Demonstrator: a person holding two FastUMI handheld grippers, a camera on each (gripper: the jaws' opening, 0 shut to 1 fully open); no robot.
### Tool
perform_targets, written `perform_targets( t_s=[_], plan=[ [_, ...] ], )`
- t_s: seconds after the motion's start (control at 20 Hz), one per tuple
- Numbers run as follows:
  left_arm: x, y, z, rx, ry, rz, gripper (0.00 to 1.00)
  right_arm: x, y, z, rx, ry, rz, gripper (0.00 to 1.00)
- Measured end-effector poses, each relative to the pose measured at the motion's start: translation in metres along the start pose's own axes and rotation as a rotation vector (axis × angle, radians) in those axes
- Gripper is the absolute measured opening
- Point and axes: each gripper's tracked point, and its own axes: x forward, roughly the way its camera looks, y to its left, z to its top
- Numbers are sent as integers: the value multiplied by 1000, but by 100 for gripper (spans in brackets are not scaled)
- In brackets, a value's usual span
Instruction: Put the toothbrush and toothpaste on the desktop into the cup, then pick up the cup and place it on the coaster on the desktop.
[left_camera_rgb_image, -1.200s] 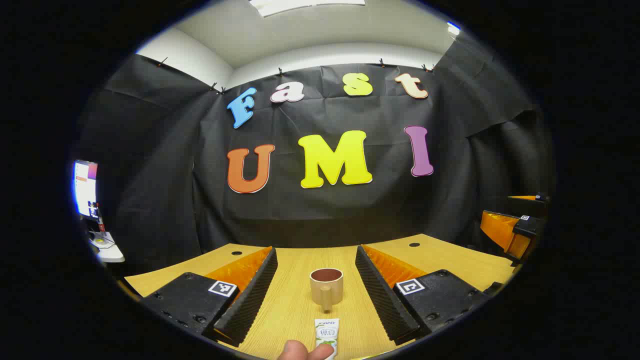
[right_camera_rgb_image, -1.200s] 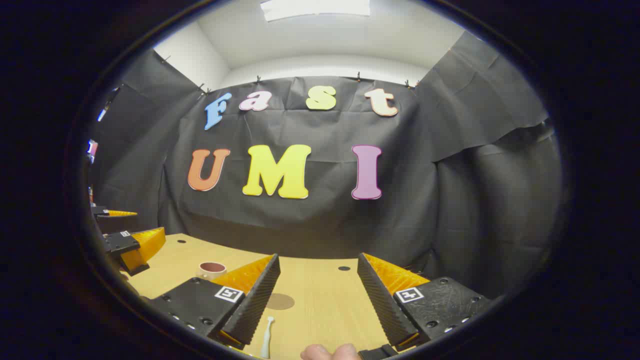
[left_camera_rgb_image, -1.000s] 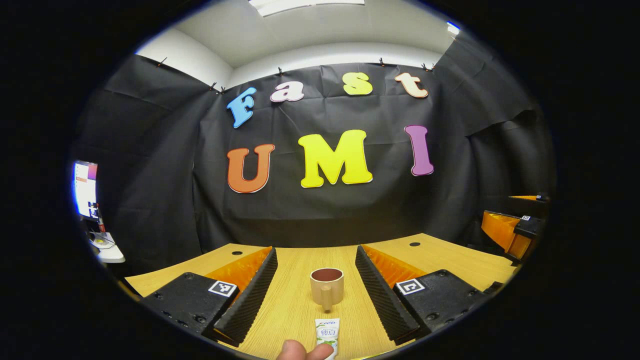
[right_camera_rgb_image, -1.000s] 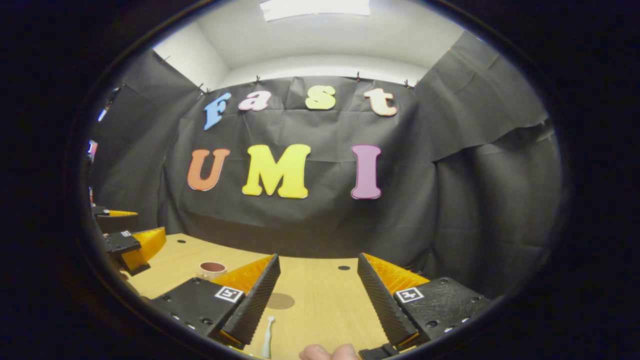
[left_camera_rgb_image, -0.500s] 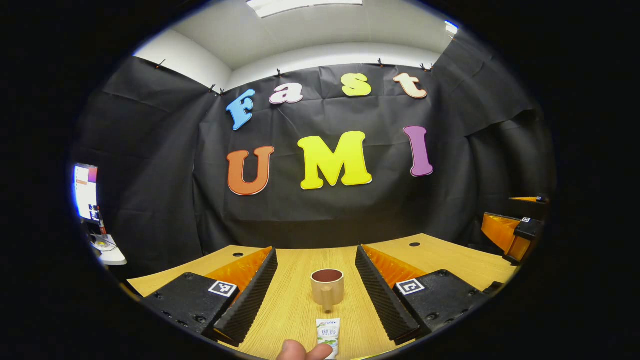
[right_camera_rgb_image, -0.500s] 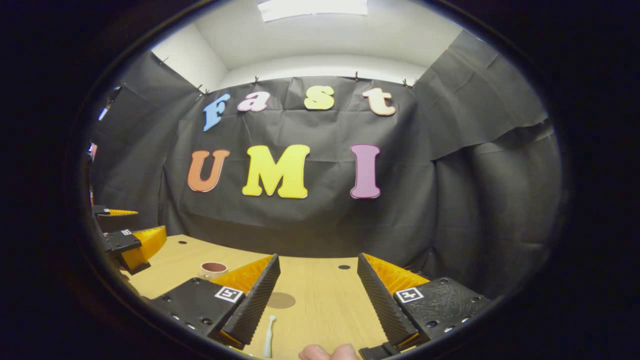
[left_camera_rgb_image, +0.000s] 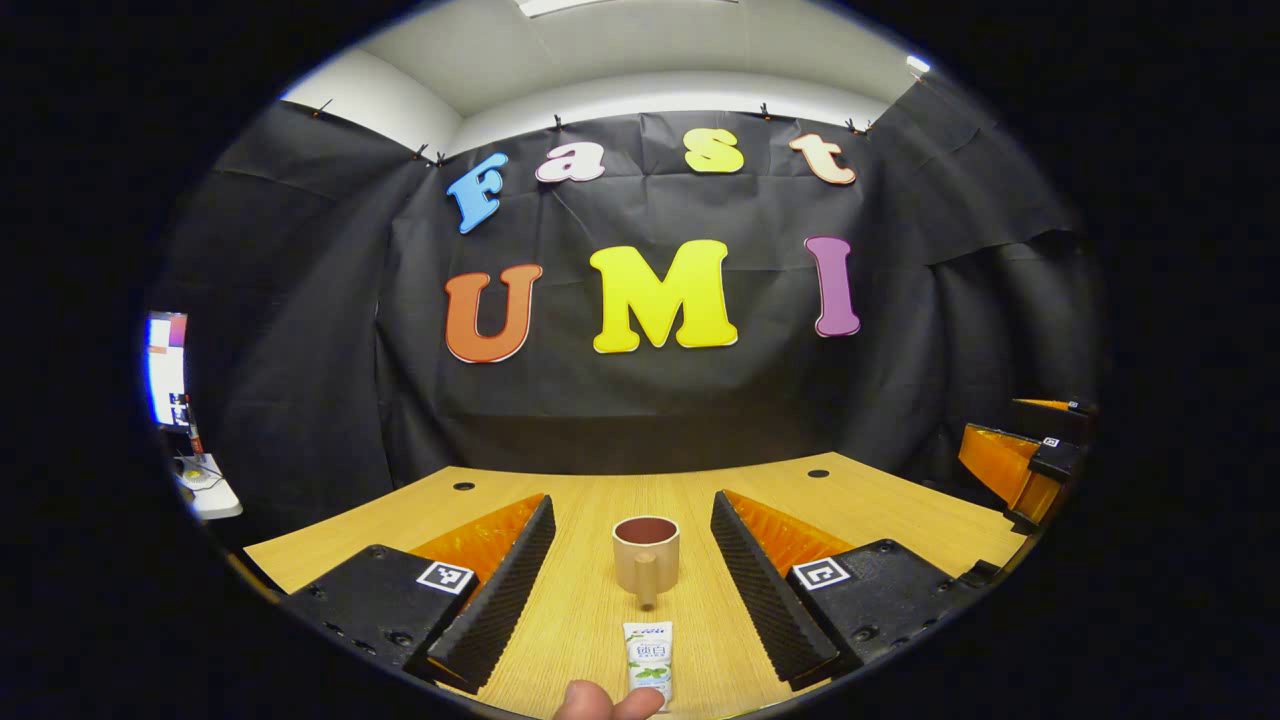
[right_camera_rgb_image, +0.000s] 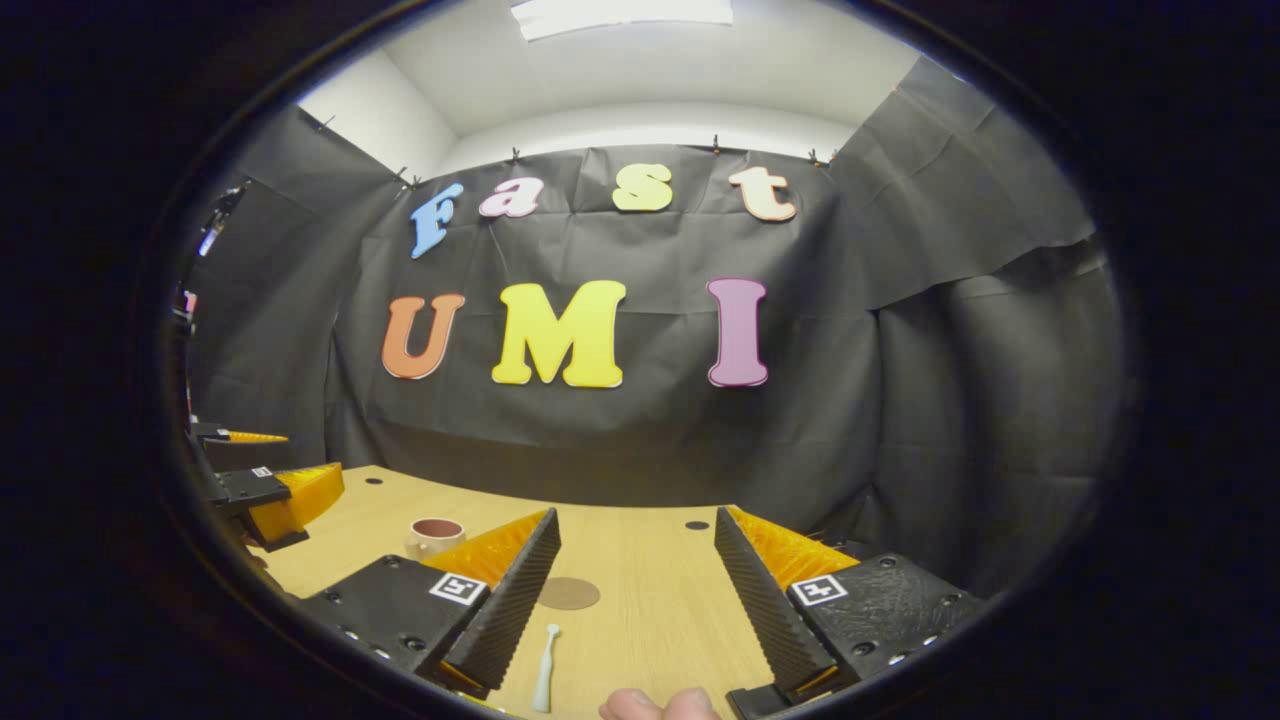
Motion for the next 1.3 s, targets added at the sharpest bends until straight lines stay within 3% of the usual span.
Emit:
perform_targets(
  t_s=[0.7, 0.95, 1.3],
  plan=[
    [-13, -24, -150, -88, 516, -100, 100, -4, -10, -69, 37, 172, -5, 94],
    [-17, -27, -180, -74, 633, -122, 100, -6, -10, -97, 34, 242, -2, 95],
    [-13, -20, -206, -72, 730, -100, 100, -3, -10, -101, 46, 250, -9, 94]
  ],
)
